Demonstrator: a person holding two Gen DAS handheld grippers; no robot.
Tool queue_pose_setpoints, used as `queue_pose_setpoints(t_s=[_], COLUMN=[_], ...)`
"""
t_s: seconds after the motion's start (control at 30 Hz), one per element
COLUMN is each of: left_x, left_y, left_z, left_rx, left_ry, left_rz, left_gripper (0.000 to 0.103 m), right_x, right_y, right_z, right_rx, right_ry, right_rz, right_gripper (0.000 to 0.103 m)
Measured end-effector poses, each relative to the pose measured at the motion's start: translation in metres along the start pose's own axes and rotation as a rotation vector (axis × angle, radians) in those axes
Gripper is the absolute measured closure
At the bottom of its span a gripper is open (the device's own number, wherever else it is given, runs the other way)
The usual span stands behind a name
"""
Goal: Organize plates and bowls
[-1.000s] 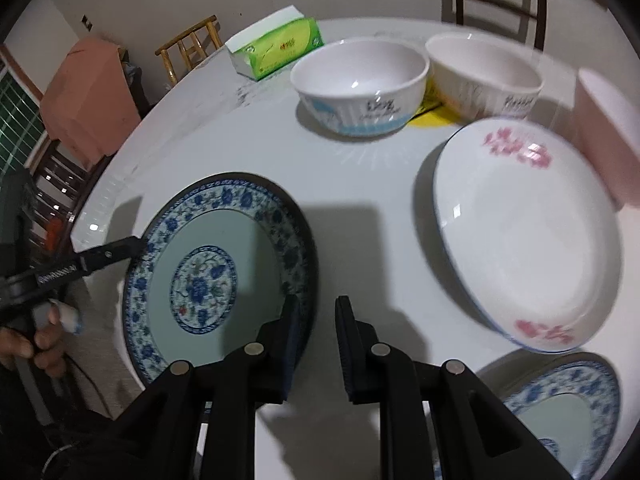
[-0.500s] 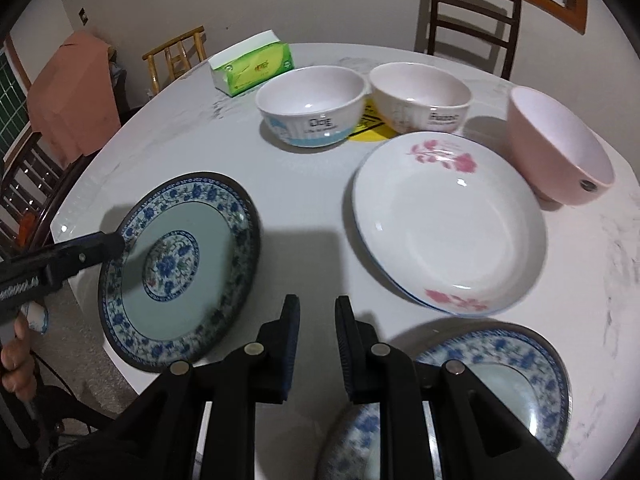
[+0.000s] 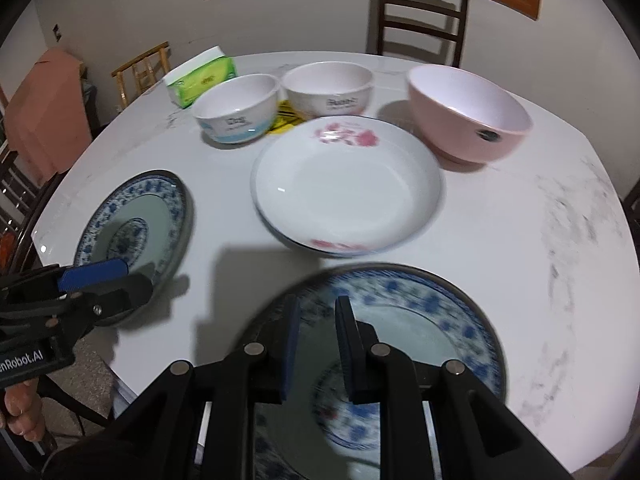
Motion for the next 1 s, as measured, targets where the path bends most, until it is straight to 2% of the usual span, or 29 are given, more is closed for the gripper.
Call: queue_pose_setpoints(t_s=[0.23, 0.63, 0.87, 1.0], left_x=[-0.013, -0.029, -0.033, -0.033], left_y=[-0.031, -0.068, -0.077, -0.080], left_z=[0.005, 0.017, 0.021, 0.023], left_rx=[-0.046, -0.092, -0.089, -0.088], left_ry=[0.028, 0.059, 0.066, 0.068], left_rz=[0.028, 0.092, 0.134, 0.153], left_gripper=[0.061, 0.061, 0.061, 0.061], right_x=[0.010, 0.027, 0.031, 0.030], right_y=[-0.042, -0.103, -0.131, -0.144], right_z=[0.006, 0.020, 0.032, 0.041], right_rx=[-0.035, -0.084, -0.149, -0.210], right_ry=[-0.017, -0.034, 0.004, 0.034], right_rz=[0.053, 0.087, 0.001, -0.082], right_gripper=[0.084, 0.084, 0.084, 0.084])
Point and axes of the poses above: each gripper's, at about its wrist camera, not at the fingertips, and x roughly against the way its jaws point, y to its left, z to its underside, the point moved 10 cm from there along -x, roughly the way its jaws point, and after that the axes turned 13 degrees about -x, right-handed, at the moved point
